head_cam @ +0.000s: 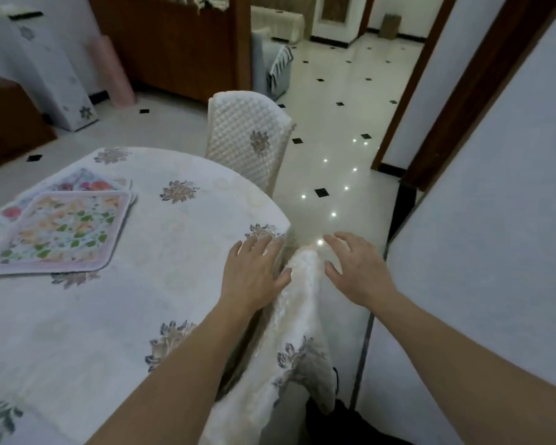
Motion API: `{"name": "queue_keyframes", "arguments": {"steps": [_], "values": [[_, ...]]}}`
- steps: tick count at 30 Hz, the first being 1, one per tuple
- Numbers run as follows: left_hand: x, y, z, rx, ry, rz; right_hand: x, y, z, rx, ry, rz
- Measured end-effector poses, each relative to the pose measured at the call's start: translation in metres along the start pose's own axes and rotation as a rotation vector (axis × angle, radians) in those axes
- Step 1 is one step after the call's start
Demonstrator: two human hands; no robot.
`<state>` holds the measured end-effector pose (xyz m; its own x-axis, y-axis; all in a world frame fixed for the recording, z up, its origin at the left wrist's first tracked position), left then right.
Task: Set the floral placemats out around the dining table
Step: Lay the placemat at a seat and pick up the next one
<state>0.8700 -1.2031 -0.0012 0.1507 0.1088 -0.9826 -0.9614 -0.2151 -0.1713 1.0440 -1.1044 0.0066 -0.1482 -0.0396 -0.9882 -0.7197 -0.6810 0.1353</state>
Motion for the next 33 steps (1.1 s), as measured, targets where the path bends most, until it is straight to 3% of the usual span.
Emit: {"name": "queue_keyframes", "arguments": {"steps": [11,24,33], "values": [[0.033,-0.084,0.167,0.221,0.062,0.087,0.003,-0.134,0.077,0.123,-0.035,0.021],[0.076,-0.129,0.416,0.105,0.172,0.124,0.034,-0.306,0.269,0.108,0.093,0.091],[0.082,-0.124,0.517,0.075,0.175,0.149,0.046,-0.36,0.355,0.09,0.138,0.079]]}}
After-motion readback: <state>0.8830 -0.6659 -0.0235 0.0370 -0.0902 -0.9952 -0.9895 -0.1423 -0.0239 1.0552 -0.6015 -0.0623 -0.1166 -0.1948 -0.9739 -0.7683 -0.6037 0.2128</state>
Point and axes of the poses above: each hand's wrist, its own z-axis towards the middle knuckle, its own x-axis out of the palm, y = z × x, the point moved 7 cm from there along z, towards the middle knuckle, and after that the axes turned 10 degrees about y, right-handed, at the moved point
